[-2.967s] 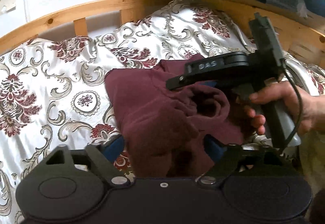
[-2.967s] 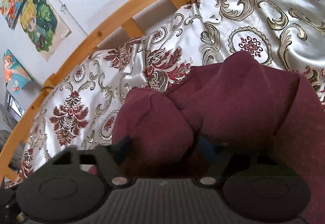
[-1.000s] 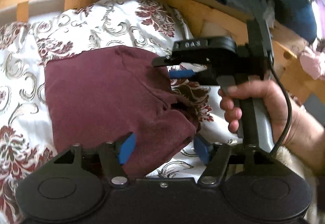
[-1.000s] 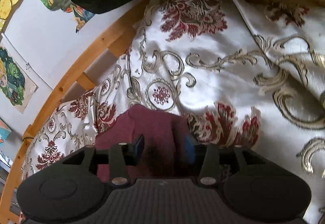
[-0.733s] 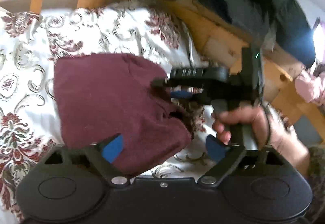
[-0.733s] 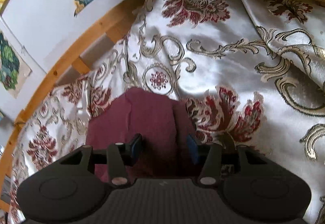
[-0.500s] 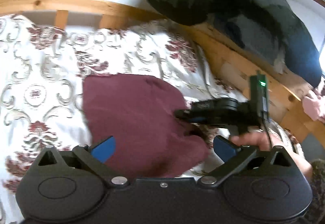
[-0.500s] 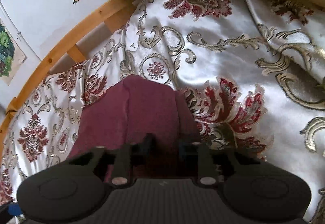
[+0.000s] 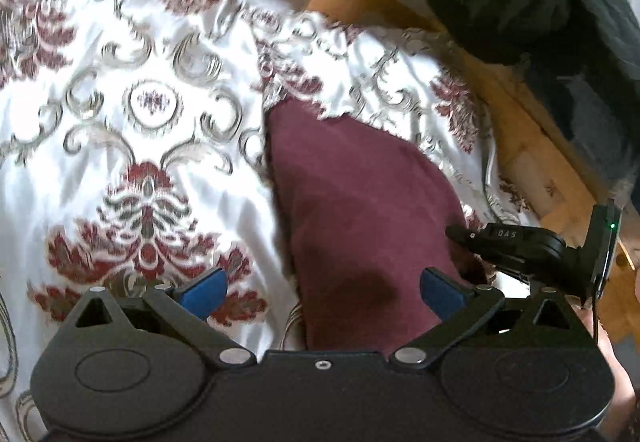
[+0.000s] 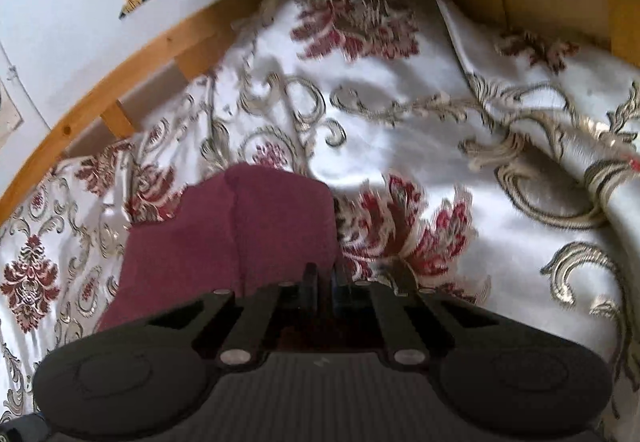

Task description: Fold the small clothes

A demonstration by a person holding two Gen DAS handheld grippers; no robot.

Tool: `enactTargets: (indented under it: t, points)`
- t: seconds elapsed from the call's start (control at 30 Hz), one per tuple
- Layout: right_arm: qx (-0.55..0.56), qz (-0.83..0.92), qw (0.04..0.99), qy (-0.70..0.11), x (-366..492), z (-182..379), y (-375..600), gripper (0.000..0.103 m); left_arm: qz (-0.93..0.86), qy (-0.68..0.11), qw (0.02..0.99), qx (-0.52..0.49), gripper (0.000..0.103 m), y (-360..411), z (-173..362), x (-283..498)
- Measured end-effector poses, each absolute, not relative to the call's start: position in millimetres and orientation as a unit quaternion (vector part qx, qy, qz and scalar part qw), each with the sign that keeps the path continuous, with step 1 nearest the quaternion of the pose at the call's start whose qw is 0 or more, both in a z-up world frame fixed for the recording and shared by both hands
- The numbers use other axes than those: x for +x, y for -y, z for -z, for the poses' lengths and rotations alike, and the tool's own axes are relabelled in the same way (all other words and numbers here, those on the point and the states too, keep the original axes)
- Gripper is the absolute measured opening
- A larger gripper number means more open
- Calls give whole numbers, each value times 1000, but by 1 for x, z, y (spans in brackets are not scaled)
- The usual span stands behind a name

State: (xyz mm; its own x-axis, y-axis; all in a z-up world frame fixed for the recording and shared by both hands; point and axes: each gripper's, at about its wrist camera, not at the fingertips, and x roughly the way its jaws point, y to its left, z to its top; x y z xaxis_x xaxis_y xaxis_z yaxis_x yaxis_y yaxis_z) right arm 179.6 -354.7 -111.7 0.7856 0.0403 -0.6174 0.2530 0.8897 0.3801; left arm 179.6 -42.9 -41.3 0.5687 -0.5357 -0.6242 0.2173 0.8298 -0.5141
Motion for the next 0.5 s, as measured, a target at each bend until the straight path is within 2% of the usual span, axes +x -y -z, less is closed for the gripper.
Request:
enactTargets:
  t: [0.4,0.5]
  points:
    - [247,60,909,-331,180,117,359,12,223,-447,842,-204,102,48,67,185]
    - [254,59,907,-330,180,118,361,19,222,-448,842,-201,102,49,68,184]
